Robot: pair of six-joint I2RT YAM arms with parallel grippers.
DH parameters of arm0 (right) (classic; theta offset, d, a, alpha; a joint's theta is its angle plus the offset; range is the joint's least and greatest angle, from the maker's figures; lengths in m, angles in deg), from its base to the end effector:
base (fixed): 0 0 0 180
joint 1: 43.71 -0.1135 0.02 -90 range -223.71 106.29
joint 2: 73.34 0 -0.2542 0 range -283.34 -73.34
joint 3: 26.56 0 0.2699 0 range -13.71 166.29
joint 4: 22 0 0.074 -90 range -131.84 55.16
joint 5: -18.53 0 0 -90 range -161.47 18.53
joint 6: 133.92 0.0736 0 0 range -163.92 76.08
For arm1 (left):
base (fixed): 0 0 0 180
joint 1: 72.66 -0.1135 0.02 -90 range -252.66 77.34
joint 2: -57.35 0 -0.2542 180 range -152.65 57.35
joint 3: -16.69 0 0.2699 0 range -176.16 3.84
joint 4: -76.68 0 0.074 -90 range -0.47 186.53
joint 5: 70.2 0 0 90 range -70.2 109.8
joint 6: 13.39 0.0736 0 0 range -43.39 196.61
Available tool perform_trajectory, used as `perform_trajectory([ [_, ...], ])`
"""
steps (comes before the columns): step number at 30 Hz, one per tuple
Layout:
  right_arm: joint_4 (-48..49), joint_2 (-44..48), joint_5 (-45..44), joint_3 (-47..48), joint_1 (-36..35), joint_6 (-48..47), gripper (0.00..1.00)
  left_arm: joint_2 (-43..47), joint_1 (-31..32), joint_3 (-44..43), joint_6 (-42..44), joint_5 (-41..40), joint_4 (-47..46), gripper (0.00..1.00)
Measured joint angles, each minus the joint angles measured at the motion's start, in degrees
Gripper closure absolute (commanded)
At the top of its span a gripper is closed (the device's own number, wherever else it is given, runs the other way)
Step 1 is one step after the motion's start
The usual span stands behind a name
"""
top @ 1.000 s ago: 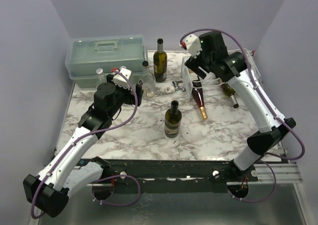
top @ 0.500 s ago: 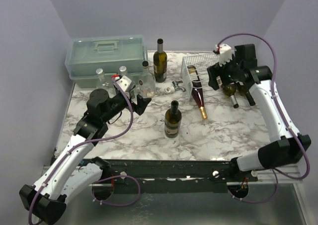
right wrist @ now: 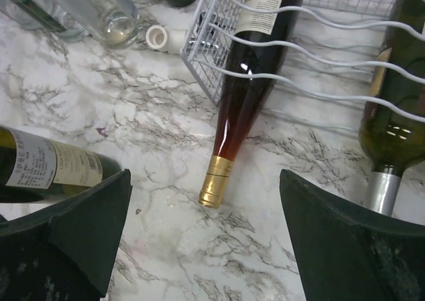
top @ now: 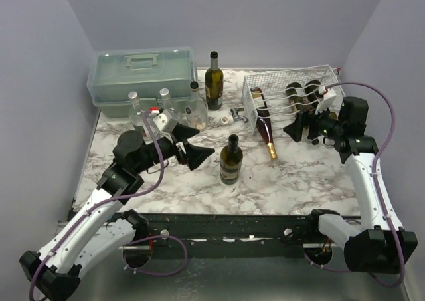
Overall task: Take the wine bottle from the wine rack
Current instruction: Place the wine bottle at the center of the board.
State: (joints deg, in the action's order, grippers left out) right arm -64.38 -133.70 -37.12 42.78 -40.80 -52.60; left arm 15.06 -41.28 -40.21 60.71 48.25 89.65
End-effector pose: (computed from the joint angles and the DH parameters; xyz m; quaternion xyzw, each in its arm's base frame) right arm 0.2751 0.0276 0.3024 -0.1822 0.8331 0.2129 0.4769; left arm 0.1796 -0.1506 0.3566 0.2656 0.6457 -0.4356 0.5682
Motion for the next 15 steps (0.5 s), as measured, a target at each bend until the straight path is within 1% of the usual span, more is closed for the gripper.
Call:
perform_trajectory([
  [2, 4.0, 1.4, 3.1, -2.7, 1.8, 1.5, 0.05, 0.9, 3.8, 1.2, -1.6, -3.0, -0.2, 0.01],
  [5, 8.1, 3.0, 8.1, -8.7, 5.0, 3.4, 0.05, 1.4, 12.3, 3.0, -1.6, -11.8, -0.5, 0.01],
  [7, 7.9, 2.7, 8.8, -10.1, 6.6, 3.7, 0.05, 1.4, 17.9, 5.1, 1.1, -19.9, -2.3, 0.01],
  [9, 8.2, 2.4, 9.3, -10.2, 7.3, 3.8, 0.05, 1.1, 24.2, 9.1, 6.0, -27.0, -6.6, 0.01],
  [10, 8.5, 2.5, 10.0, -10.2, 7.3, 3.9, 0.05, 0.8, 26.4, 11.3, 8.5, -29.0, -9.2, 0.01],
  [12, 8.9, 2.8, 10.8, -10.2, 7.3, 4.1, 0.05, -0.5, 28.8, 15.7, 13.3, -31.7, -14.3, 0.01],
  [15, 9.0, 3.4, 11.6, -10.2, 7.3, 4.2, 0.05, -3.0, 29.2, 19.7, 18.4, -33.5, -19.2, 0.01],
])
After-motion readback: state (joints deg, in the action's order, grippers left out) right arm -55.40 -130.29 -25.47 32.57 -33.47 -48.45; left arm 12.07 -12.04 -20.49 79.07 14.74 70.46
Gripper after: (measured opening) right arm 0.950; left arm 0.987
